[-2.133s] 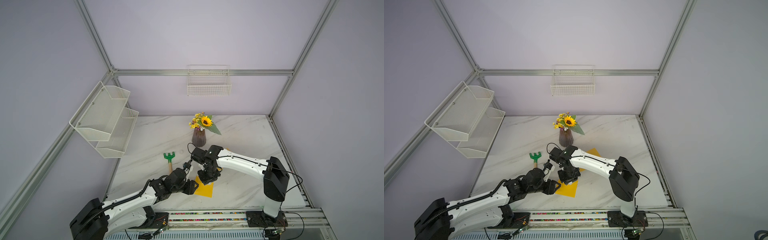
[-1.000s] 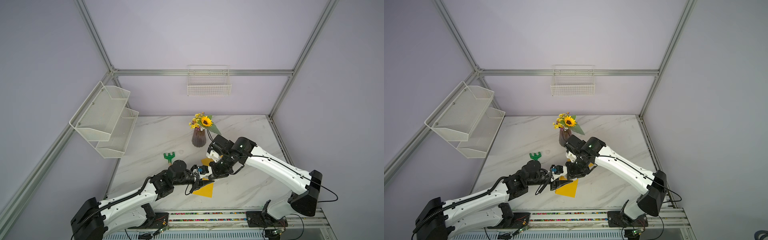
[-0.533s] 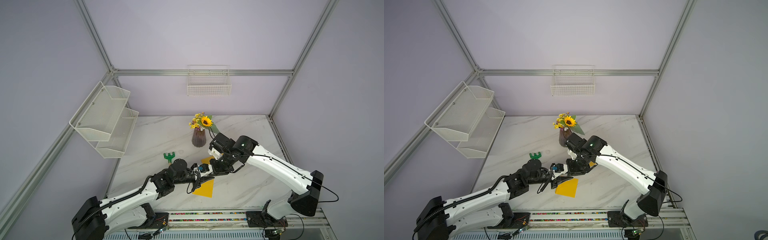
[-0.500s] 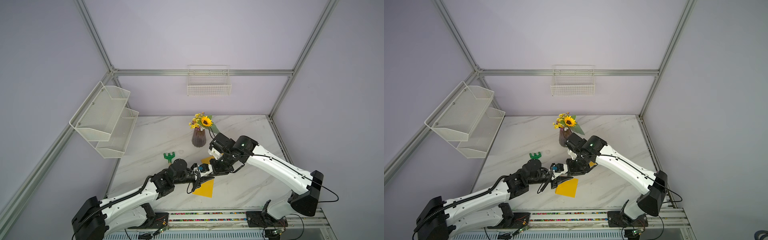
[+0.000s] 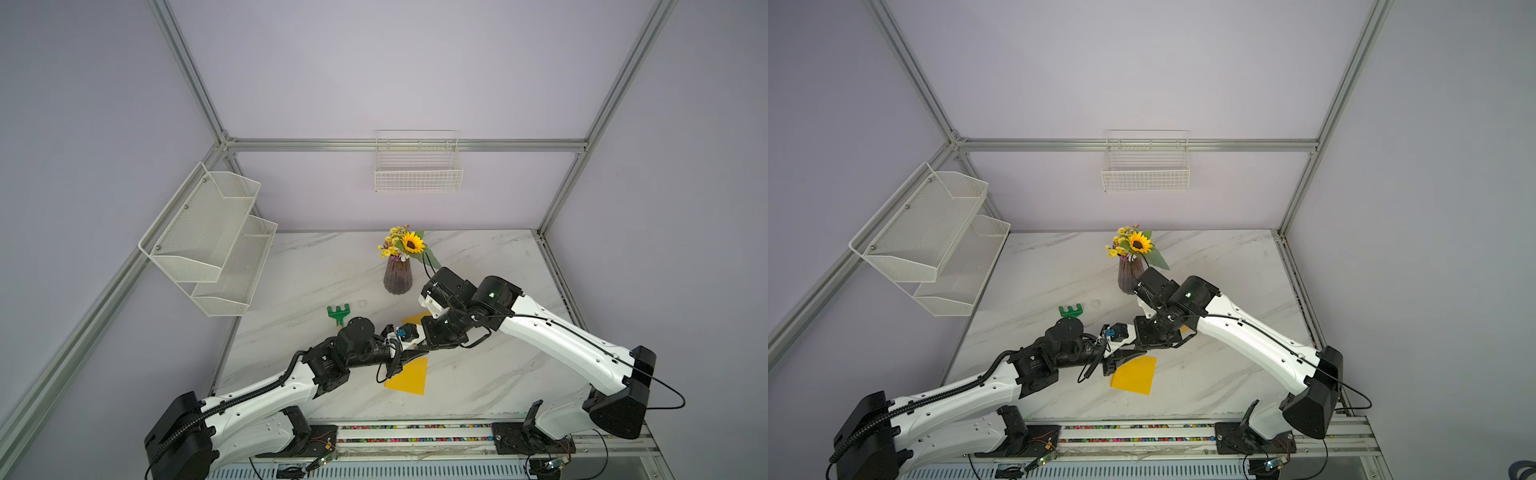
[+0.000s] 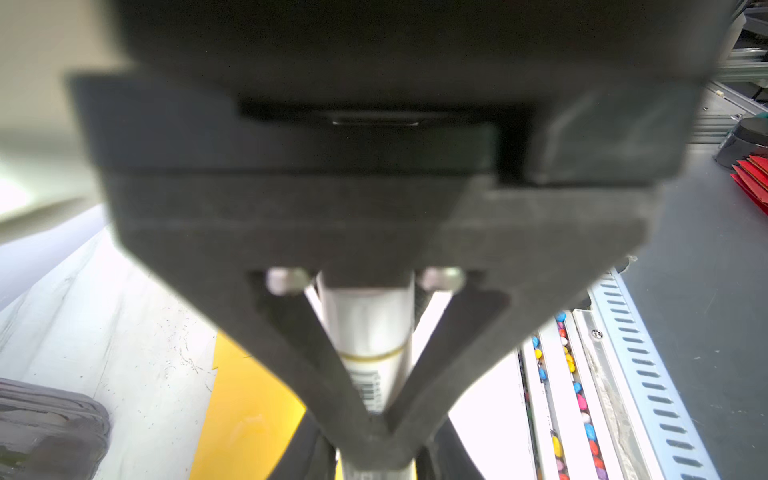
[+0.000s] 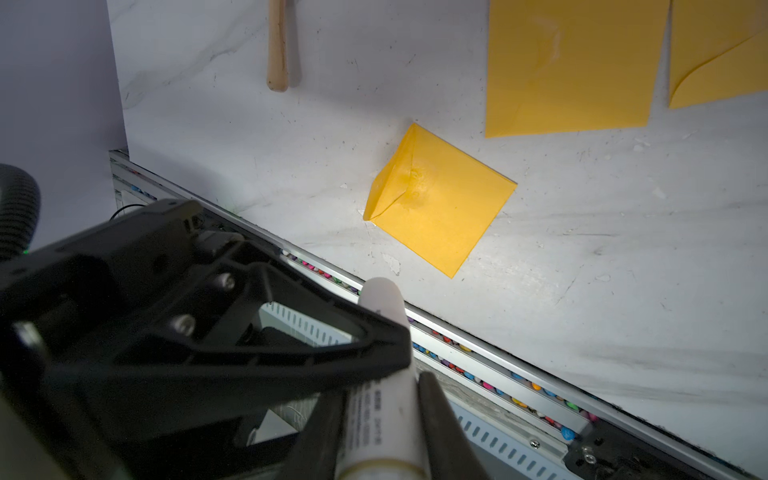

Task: Seal the envelope with a glue stick
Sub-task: Adjust the glue stick.

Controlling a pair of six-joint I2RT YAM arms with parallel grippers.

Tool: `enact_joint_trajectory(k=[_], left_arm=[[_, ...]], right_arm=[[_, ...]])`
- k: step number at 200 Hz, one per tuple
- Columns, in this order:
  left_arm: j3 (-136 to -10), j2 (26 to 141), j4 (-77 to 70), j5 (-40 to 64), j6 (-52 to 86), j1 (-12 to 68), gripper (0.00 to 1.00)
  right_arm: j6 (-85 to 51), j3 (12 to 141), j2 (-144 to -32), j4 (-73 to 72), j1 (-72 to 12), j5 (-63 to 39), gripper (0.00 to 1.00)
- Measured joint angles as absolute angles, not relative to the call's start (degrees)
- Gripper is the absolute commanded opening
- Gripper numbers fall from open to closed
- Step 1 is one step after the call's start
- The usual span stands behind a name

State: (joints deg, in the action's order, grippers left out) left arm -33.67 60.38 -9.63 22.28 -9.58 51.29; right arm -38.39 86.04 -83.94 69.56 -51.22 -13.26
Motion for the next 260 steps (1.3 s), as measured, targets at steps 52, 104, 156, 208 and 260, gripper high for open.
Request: enact_joint_trajectory(k=[52,104,156,208,260], left_arm=[[-34.0,60.5,-9.4,21.8,-9.4,51.2,0.02],[-34.1,60.8,-9.3,21.1,-8.2,51.2,0.47],[-34.3,56.1,-5.4,17.1,-2.3,51.2,0.65],[-30.7,46.3,2.5,6.8,12.0,51.2,0.70],[-24.5,48.7,11.1,2.8,29.0,51.4,0.57]], right_arm=[[-38.8,85.4,-83.4,68.6,-51.2,-12.6,0.27],[-38.7,84.9,-83.4,67.7,-51.3,-11.6,0.00],[-38.3,84.3,-83.5,66.5,-51.5,-6.4,0.00],[-38.2,82.8,-86.6,64.8,-51.7,-3.6,0.00],[-38.0,79.6,-89.8,61.7,-52.8,-3.4,0.00]])
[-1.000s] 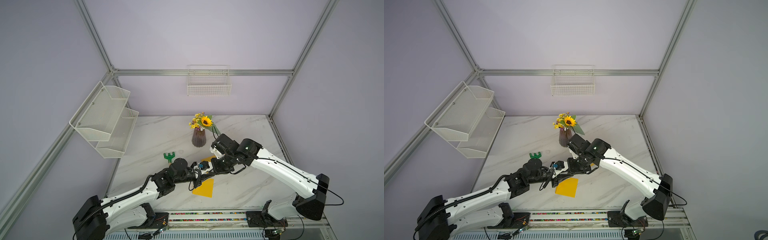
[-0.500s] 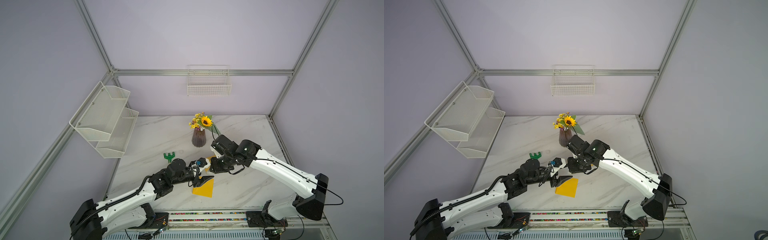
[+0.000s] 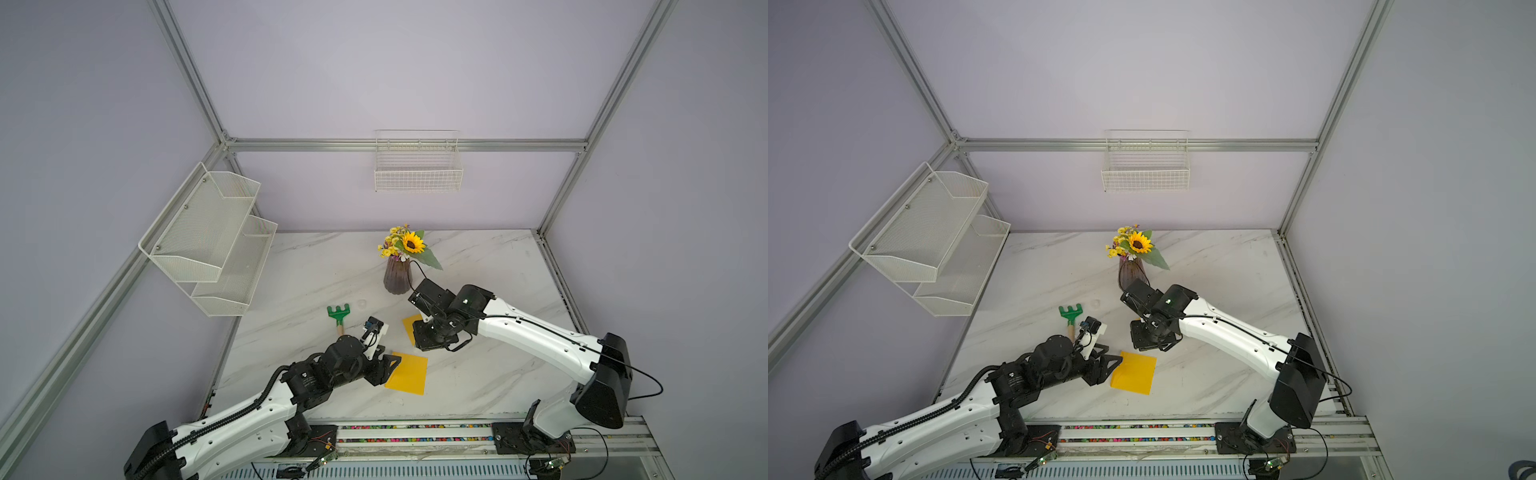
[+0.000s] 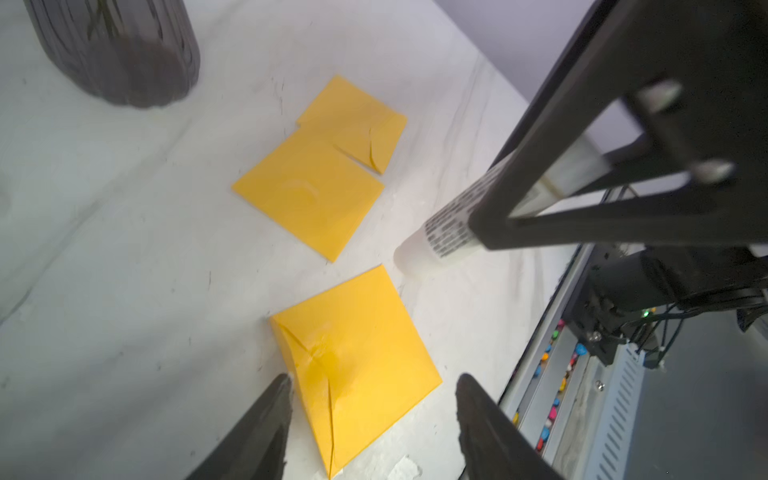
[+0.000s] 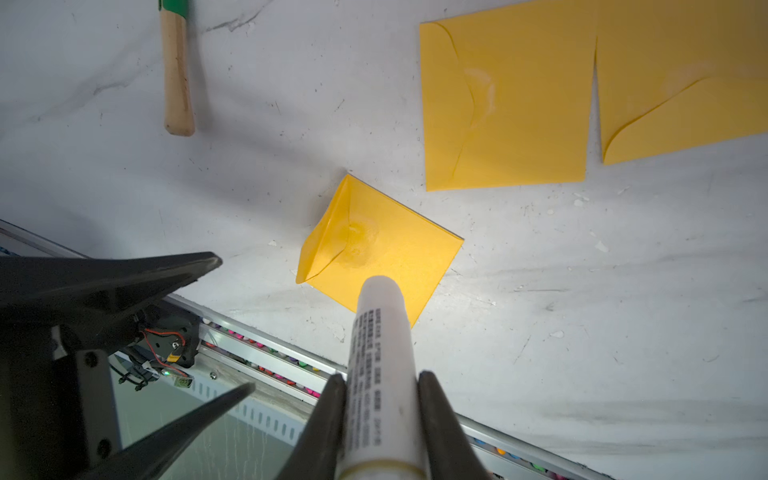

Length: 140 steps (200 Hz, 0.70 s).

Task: Seal the envelope with a glue stick
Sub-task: Adjust the glue stick, then apply the envelope at the center of the board.

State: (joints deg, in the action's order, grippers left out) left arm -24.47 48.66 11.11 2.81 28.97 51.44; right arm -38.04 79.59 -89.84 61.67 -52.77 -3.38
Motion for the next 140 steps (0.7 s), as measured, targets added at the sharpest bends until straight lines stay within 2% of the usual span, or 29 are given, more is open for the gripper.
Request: enact_joint_trajectory(k=[79,125,140], left_arm=[[-25.8,68.3,15.1,1.1,35.5,58.6,0.41],[-28.3,71.9,15.3,-1.8,36.7,59.0,0.27],[-28.3,72.0,15.4,-2.1,37.0,59.0,0.25]], right_arm=[[-38.1,77.5,-93.1,58.1,-54.2,-3.9,0.00],[-38.1,77.0,-93.7,57.8,-54.5,-3.9,0.00],[-38.1,76.9,-93.7,57.8,-54.5,-3.9,0.00]])
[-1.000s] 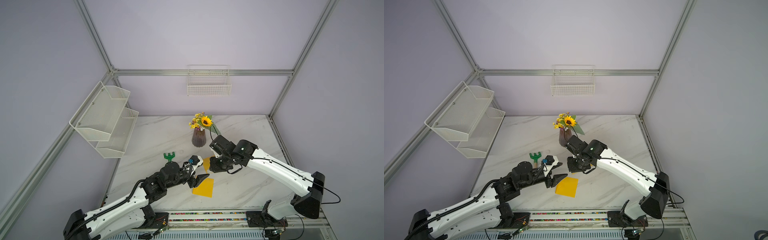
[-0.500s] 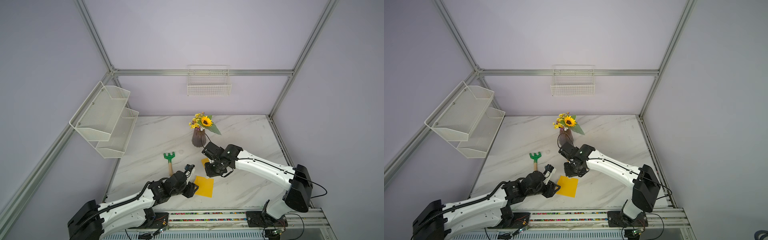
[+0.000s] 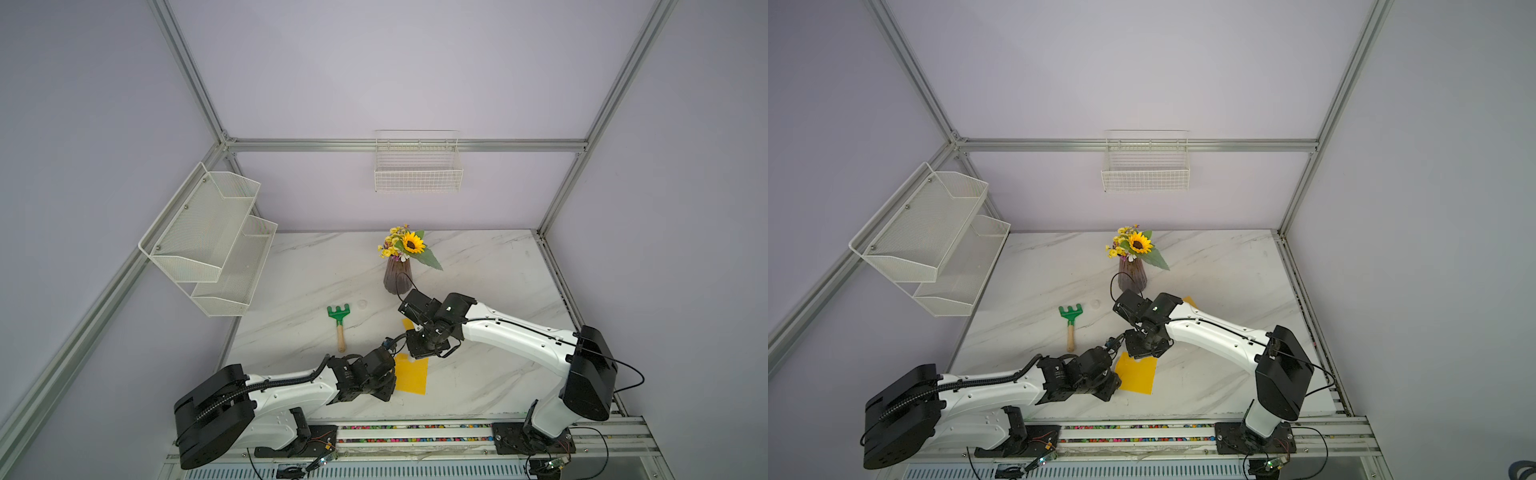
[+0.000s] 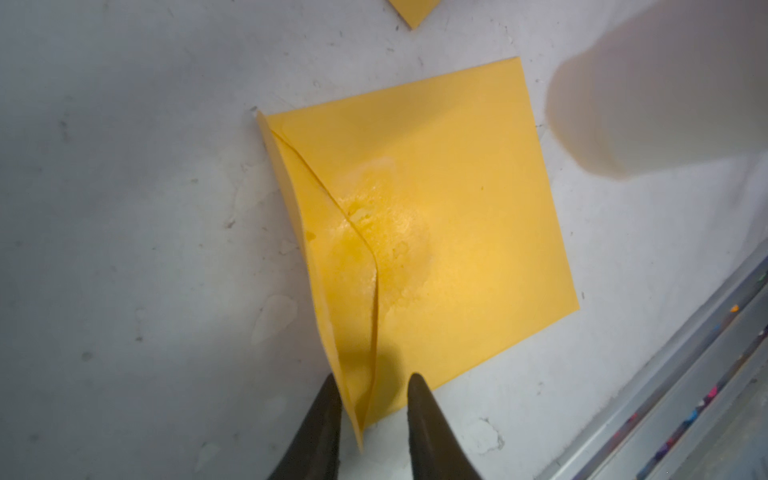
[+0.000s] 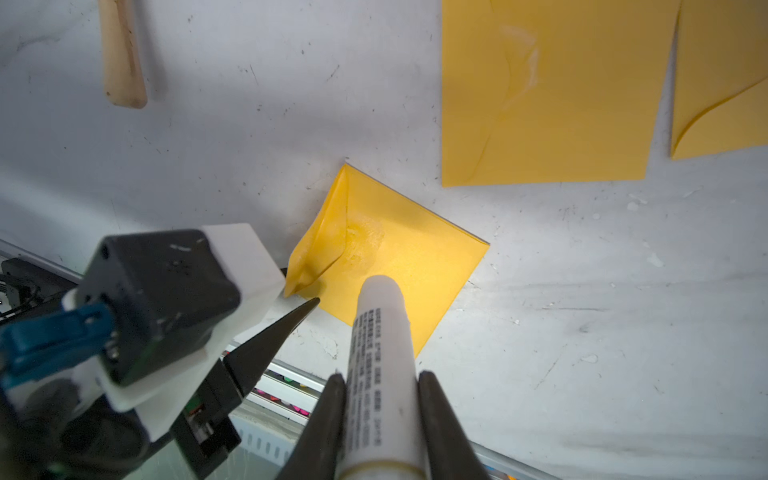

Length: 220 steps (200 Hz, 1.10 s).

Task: Seal the envelope with a glue stick
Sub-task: Apply the envelope at the center of the board.

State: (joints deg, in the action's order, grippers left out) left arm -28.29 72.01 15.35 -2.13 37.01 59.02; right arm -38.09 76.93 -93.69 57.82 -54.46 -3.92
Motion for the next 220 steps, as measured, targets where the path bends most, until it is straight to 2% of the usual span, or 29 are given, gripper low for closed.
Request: enact_joint_trajectory(k=[65,118,164,220], left_arm=[[-27.5,71.6,15.3,-2.6,38.4,59.0,0.05],[-22.8,65.8,12.5,-1.3,39.3,58.5,0.01],[-18.3,60.7,9.5,2.5,40.0,54.6,0.00],[-17.7,63.2,6.5,8.1,40.0,52.1,0.00]], right_arm=[[-38.1,76.9,-94.7,57.8,-55.0,-3.9,0.00],[-38.4,76.9,-97.0,57.3,-57.4,-3.9,0.00],[-38.8,76.9,-100.9,56.9,-60.2,-3.2,0.00],[-38.8,79.1,-105.3,56.3,-62.1,-1.2,0.00]])
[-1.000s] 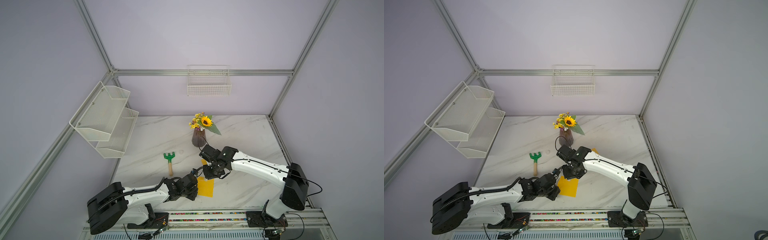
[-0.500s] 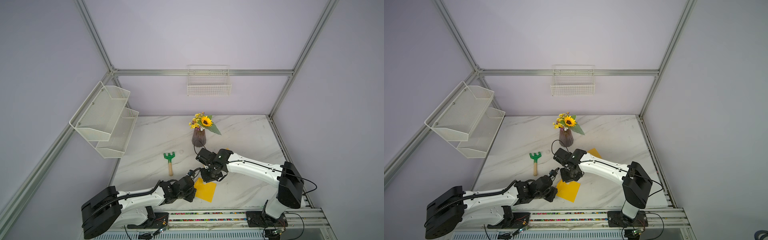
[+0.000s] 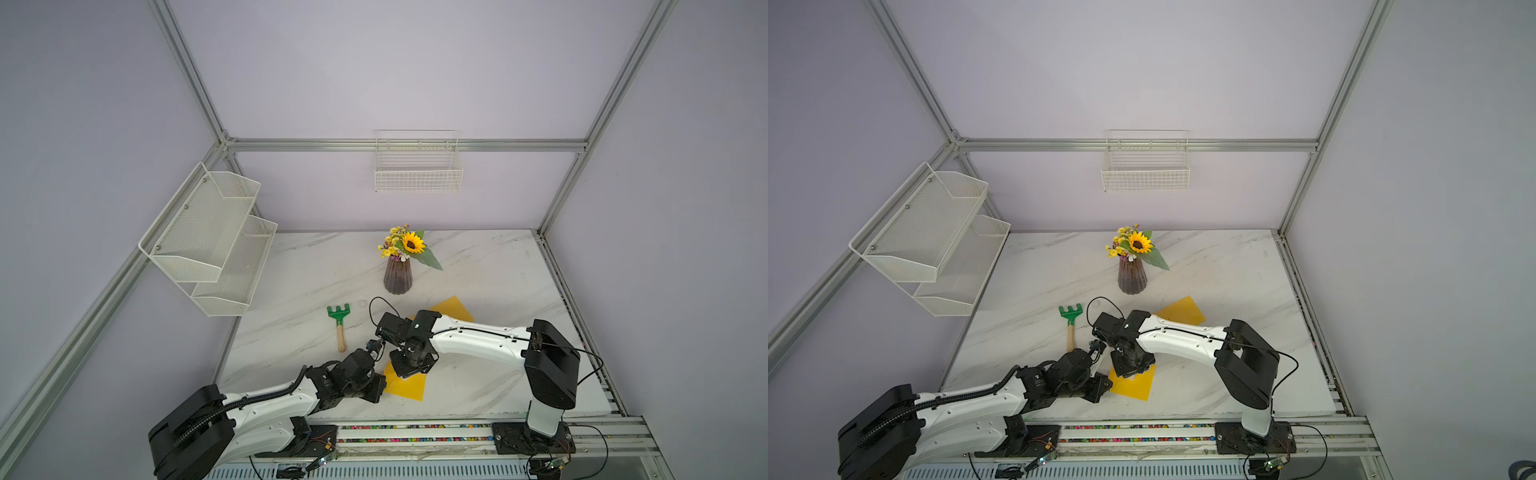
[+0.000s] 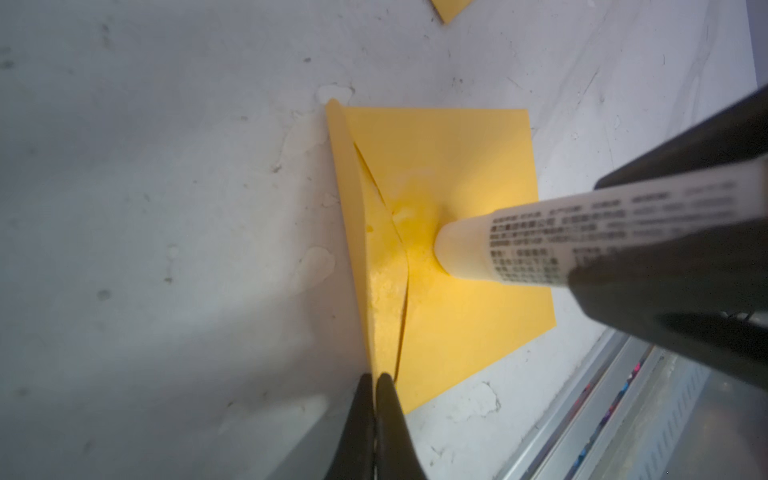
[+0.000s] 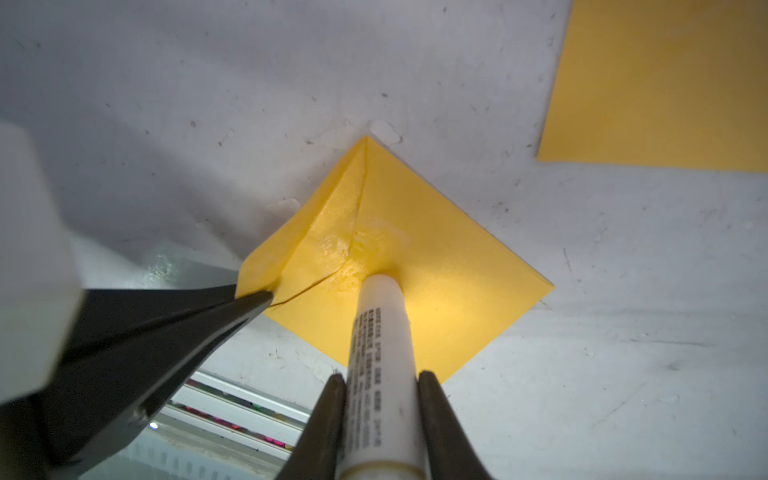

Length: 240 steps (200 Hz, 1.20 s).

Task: Seal the envelope with a glue stick
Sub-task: Apply the envelope at the center of the board.

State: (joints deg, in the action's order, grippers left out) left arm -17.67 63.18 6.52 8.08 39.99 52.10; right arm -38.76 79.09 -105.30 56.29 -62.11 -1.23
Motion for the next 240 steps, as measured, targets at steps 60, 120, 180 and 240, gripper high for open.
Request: enact_joint_trajectory(k=[60,120,180,240], left_arm=[[-19.5,67.7,4.0,11.4,40.0,51.7,0.00],[-19.6,66.8,5.5,10.2,40.4,51.7,0.00],[-21.1,64.8,12.0,4.0,42.9,51.7,0.01],[-22.4,65.8,13.6,3.4,43.5,51.6,0.00]], right_arm=[[-38.7,80.9,-107.0,55.9,-63.7,3.5,0.00],[-38.7,81.5,-107.8,56.4,-64.6,9.3,0.00],[-38.0,81.5,-108.1,56.3,-65.0,6.9,0.00],[-37.2,81.3,-108.6,54.3,-65.0,1.4,0.00]])
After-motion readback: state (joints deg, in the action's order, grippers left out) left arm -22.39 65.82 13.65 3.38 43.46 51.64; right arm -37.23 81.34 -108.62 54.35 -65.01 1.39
